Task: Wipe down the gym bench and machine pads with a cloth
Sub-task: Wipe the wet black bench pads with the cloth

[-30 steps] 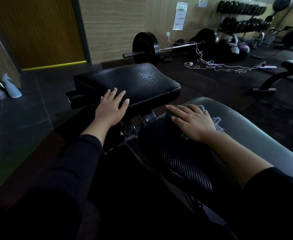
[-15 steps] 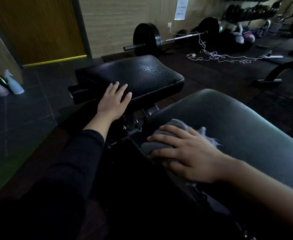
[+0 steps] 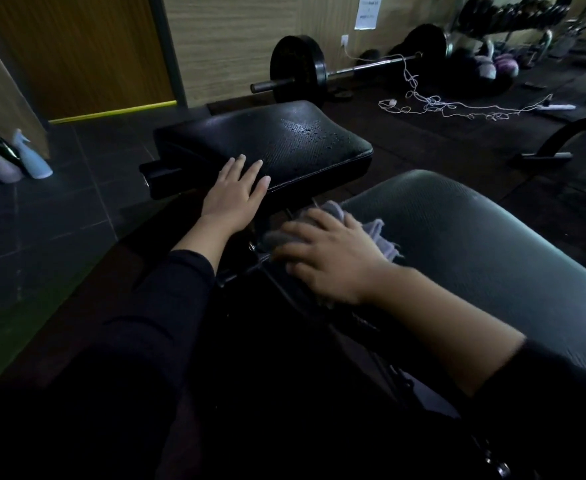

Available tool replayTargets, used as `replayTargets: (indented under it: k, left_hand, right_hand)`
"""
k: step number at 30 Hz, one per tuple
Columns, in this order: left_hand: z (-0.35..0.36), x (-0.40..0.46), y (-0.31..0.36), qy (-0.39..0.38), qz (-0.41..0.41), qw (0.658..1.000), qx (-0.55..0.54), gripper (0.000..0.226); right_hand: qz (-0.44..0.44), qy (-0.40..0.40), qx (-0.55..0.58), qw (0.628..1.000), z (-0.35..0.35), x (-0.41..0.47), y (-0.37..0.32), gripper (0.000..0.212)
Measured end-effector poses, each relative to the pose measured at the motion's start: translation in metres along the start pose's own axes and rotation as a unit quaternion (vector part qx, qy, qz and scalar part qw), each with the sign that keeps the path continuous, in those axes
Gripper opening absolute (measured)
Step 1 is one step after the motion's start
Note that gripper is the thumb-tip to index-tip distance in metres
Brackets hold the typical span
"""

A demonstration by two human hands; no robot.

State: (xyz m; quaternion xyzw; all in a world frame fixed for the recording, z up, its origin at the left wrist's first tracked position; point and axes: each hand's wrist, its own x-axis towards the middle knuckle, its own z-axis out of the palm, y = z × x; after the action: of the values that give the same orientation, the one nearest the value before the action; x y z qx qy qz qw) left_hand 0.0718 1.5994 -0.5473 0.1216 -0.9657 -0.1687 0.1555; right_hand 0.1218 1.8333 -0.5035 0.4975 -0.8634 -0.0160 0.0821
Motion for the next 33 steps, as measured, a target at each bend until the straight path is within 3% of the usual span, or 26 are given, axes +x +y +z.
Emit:
replayTargets:
  k: [3,5,7,11,14,18,21,25,27,29,33]
  left_hand:
    - [0.001,0.0,-0.002,0.001,0.002,1.0,-0.002,0.057]
    - [0.001,-0.001,-0.001,0.0,-0.002,1.0,0.002,0.057]
    - [-0.001,-0.002,0.0,-0.006,-0.009,1.0,0.008,0.057]
    - [-0.005,-0.004,0.009,-0.019,-0.021,0.999,0.028,0.057]
    - [-0.007,-0.004,0.014,-0.026,-0.03,0.999,0.032,0.056]
    - [-0.007,-0.001,0.016,-0.033,-0.037,0.998,0.035,0.057]
    - [-0.007,-0.001,0.015,-0.033,-0.04,0.998,0.034,0.057]
    - [-0.008,-0.003,0.013,-0.038,-0.042,0.998,0.037,0.058]
    - [-0.01,-0.005,0.015,-0.043,-0.043,0.997,0.042,0.058]
    - [-0.013,-0.008,0.019,-0.038,-0.043,0.997,0.058,0.058]
    - [-0.019,-0.017,0.033,-0.021,-0.037,0.992,0.12,0.059]
  right_hand:
    - [-0.14,0.031,-0.007,0.99,0.001,-0.053,0.013,0.041]
    - [-0.174,0.015,0.041,0.984,-0.001,-0.073,0.042,0.041]
    - [-0.123,0.003,0.059,0.991,-0.003,-0.075,0.079,0.043]
    - [0.112,-0.033,0.063,0.991,0.002,-0.034,0.117,0.041]
    - [0.143,-0.028,0.039,0.989,0.003,0.013,0.079,0.04]
    - [0.094,-0.03,0.038,0.994,0.0,0.021,0.026,0.041]
    - [0.01,-0.024,0.012,1.0,-0.003,-0.02,0.011,0.061]
    - [-0.117,-0.016,0.041,0.992,-0.002,-0.074,0.04,0.048]
    - [-0.081,-0.025,0.057,0.995,0.0,-0.081,0.071,0.05]
    - [0.008,-0.027,0.074,0.997,0.0,-0.077,0.095,0.049]
    - [0.146,0.009,0.064,0.987,0.002,-0.048,0.102,0.054]
